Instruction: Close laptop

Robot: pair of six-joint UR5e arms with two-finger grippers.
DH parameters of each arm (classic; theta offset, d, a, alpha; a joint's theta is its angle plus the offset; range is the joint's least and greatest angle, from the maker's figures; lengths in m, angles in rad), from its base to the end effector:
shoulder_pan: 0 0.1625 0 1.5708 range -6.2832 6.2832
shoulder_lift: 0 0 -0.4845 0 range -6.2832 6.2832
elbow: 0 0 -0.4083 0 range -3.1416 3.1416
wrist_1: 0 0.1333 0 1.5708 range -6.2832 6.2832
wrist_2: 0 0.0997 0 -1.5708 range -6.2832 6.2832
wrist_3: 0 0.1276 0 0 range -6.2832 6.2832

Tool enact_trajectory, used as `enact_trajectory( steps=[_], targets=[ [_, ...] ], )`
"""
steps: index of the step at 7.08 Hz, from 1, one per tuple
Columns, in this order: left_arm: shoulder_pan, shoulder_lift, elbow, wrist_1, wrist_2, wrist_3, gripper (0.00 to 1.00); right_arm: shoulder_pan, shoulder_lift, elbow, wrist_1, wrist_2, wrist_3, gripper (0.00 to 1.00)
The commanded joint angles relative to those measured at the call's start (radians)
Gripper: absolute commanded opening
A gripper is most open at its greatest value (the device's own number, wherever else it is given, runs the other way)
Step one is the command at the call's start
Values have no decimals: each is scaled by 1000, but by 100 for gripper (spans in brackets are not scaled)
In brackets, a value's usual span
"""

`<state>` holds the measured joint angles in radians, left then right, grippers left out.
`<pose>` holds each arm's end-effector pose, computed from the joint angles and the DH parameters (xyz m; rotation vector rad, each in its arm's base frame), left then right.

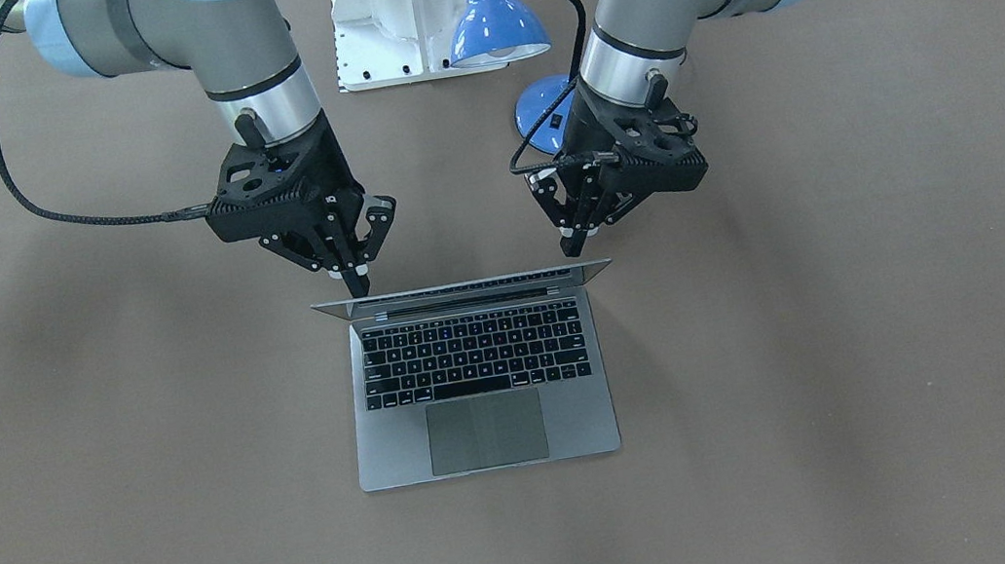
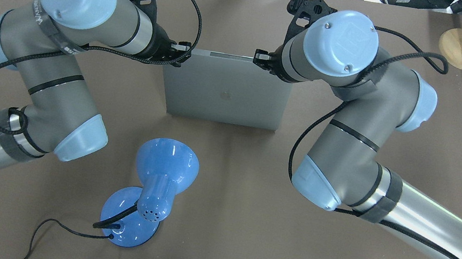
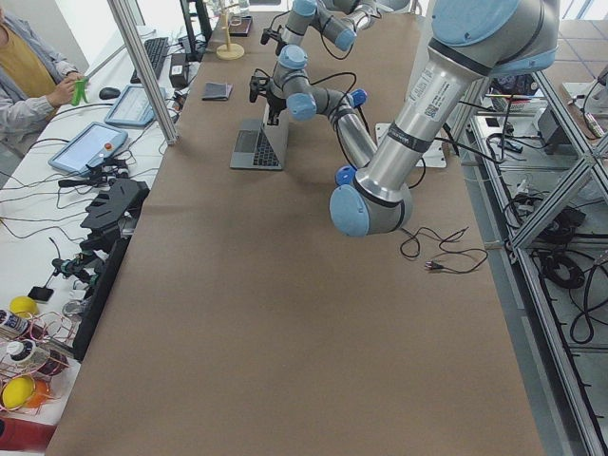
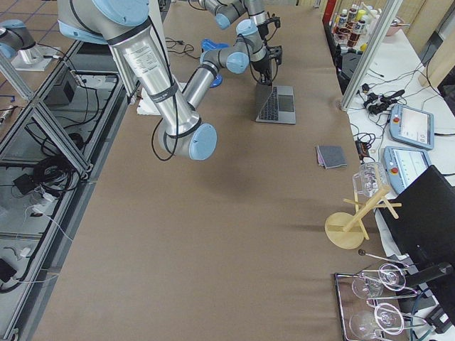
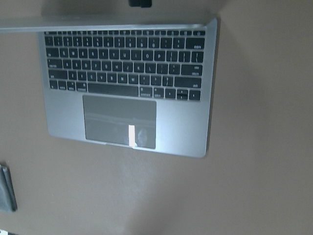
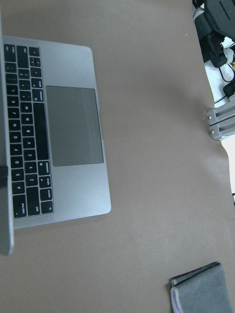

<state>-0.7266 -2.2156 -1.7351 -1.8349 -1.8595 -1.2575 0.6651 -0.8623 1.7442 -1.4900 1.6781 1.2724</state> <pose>0.4798 -0.5562 0.2250 0.3037 1.0551 -0.2162 -0.5052 -0.5483 0.2059 0.3593 -0.9014 0.2860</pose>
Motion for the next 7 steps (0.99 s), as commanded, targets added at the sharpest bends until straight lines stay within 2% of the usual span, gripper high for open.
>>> enact_trajectory(
  steps=[1,2,3,5,7],
  targets=[
    [-31,-56,163,-93,6,0,0,45,115,-244,77,52,-10,0],
    [-42,-90,272,-146,8,1,0,74,147,-372,156,102,-13,0],
    [-42,-129,372,-194,25,9,0,96,164,-447,206,171,-21,0],
    [-39,-176,503,-199,28,67,0,97,239,-620,265,219,-24,0],
    [-36,-211,587,-227,26,87,0,96,243,-702,336,242,-24,0]
  ],
)
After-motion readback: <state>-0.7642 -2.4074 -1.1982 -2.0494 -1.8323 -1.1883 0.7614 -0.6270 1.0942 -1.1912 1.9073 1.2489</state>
